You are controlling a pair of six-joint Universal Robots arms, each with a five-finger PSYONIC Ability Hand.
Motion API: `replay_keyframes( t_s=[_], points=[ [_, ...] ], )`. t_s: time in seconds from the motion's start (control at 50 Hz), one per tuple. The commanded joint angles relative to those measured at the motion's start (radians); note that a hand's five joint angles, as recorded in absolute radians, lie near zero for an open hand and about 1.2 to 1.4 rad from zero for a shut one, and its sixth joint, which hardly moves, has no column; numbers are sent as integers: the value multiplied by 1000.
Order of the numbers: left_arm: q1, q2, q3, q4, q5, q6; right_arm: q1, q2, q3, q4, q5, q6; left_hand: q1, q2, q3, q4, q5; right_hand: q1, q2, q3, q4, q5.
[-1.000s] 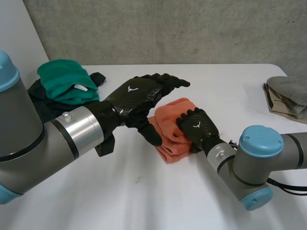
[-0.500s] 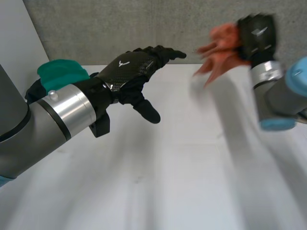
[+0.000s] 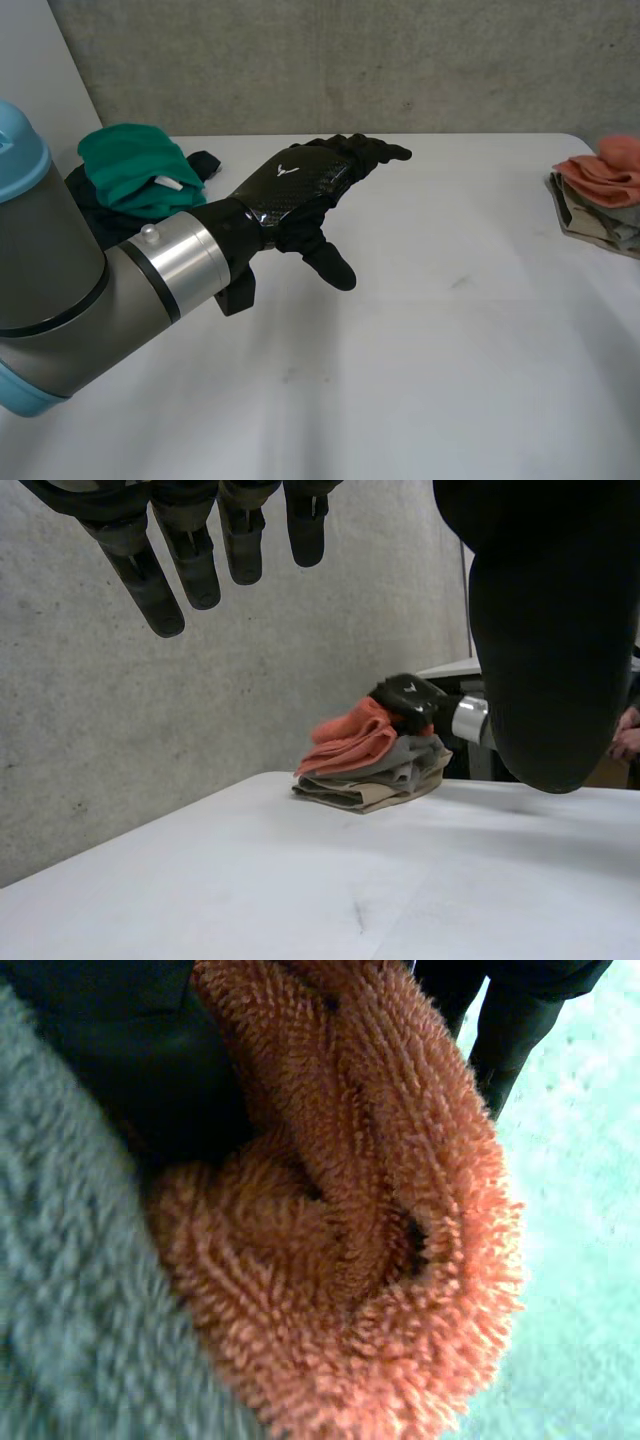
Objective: Fold the laundry.
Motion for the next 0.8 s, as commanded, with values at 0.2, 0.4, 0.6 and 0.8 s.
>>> replay_keyframes(
  t_s=[0.2,0.4,0.6,0.8],
  points=[
    [12,78,21,-5,-9,-5,-15,-357,196,288,12,-9,17,-27,-39,-31,-48,-826,-977,-980,-1024,-957],
    [15,145,12,4,-9,-5,-81,-524,84,728,344,-293,17,-27,-39,-31,-48,-826,-977,-980,-1024,-957],
    [78,182,180,26,-237,6,141,-658,85,287,397,-348,17,-27,-39,-31,-48,-826,-977,-980,-1024,-957],
    [377,-52,357,-99,-492,352,475,-784,556,-80,-15,-76,17,-27,-39,-31,-48,-826,-977,-980,-1024,-957]
  ],
)
